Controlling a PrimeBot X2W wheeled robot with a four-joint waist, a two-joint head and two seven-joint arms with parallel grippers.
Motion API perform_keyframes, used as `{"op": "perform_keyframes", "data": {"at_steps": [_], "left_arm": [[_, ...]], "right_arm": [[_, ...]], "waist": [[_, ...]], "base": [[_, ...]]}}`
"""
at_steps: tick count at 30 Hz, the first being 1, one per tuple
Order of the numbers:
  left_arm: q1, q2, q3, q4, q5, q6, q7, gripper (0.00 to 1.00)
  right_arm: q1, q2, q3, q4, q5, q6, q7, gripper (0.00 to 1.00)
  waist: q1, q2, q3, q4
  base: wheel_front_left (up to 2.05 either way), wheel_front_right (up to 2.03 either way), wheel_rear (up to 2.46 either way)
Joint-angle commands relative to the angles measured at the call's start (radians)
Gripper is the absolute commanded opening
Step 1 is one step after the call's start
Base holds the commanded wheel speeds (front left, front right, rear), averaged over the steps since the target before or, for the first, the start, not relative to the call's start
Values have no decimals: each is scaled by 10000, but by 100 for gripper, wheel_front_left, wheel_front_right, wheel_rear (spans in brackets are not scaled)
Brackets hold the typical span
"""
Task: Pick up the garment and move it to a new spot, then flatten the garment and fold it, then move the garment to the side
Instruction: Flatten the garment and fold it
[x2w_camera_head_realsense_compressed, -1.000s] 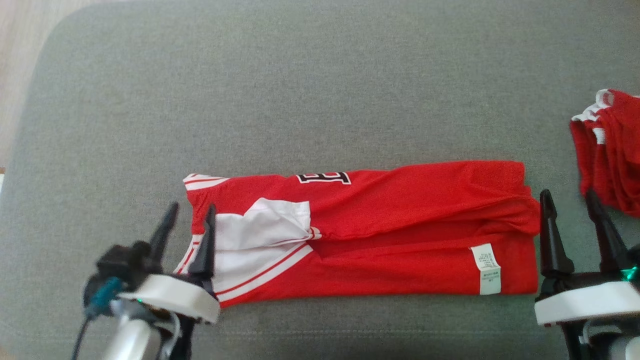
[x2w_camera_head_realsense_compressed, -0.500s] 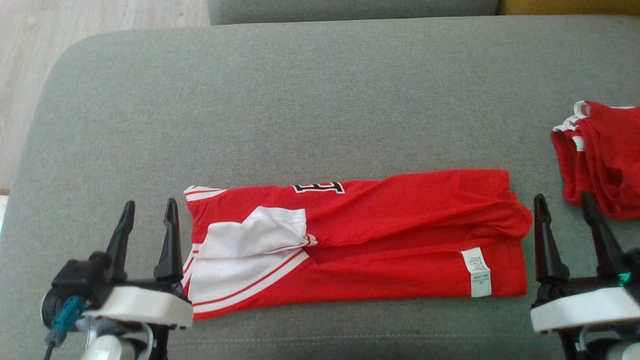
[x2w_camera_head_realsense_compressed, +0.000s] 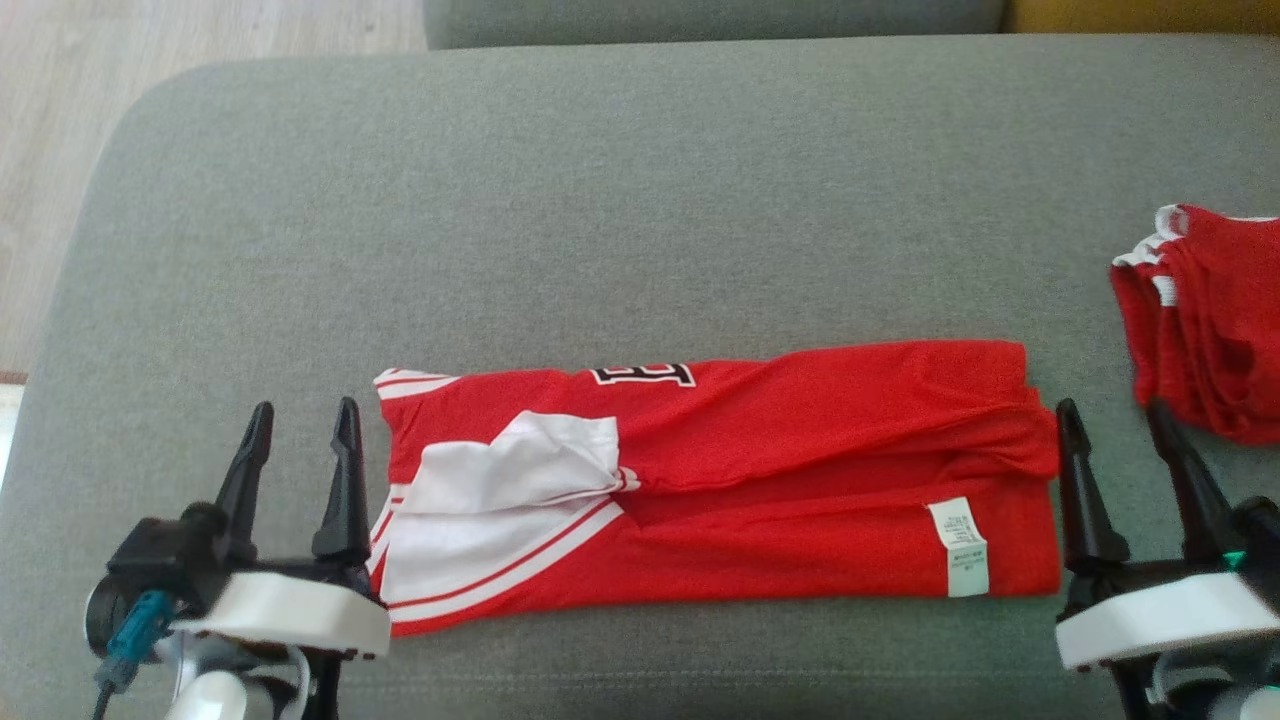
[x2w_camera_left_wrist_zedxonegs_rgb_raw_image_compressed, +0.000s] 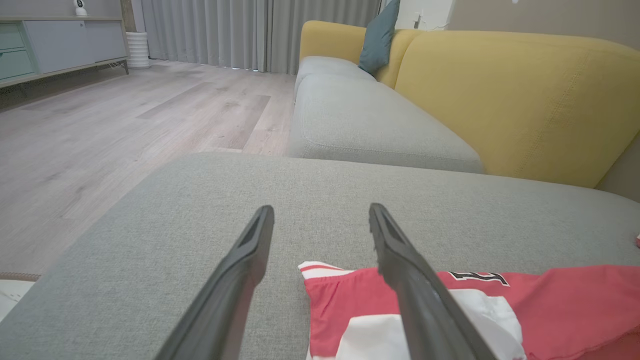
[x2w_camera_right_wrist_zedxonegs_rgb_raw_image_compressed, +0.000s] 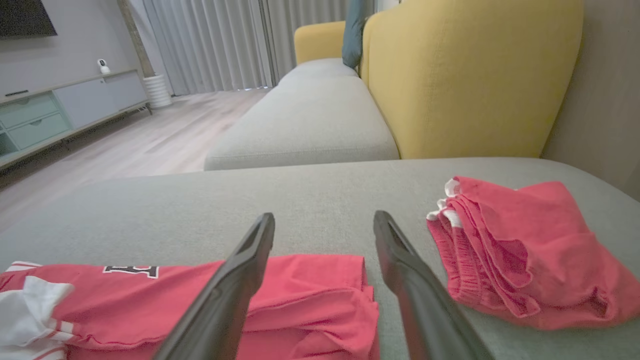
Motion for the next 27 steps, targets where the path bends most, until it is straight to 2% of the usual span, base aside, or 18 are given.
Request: {"op": "perform_keyframes", "data": {"at_steps": [1,10,16,22,27], "left_arm": [[-357,203,267,-426,140,7,1,100],[-1034,138,80,-355,200,-261,-158,100],[-1467,21,-28,-84,199,-473,-263,100],[-1668,-132,-30,63,231,-571,-343,100],[-1670,-199,39,86,327,-608,-380,100]], "right_arm": [[-68,-69,12,-153,75,-7,35,100],[-1246,-770,-837,1522,418,-7,311,100],[-2133,-1225,-555,2937,590,-7,979,100],[-1963,-1086,-417,3517,816,-7,1456,100],[-1499,-774,-309,3541,999,-7,1618,100]], "waist": [[0,0,169,127],[0,0,1021,427],[0,0,1374,629],[0,0,1462,848],[0,0,1457,901]], "base": [[0,0,0],[0,0,0],[0,0,0],[0,0,0],[0,0,0]]}}
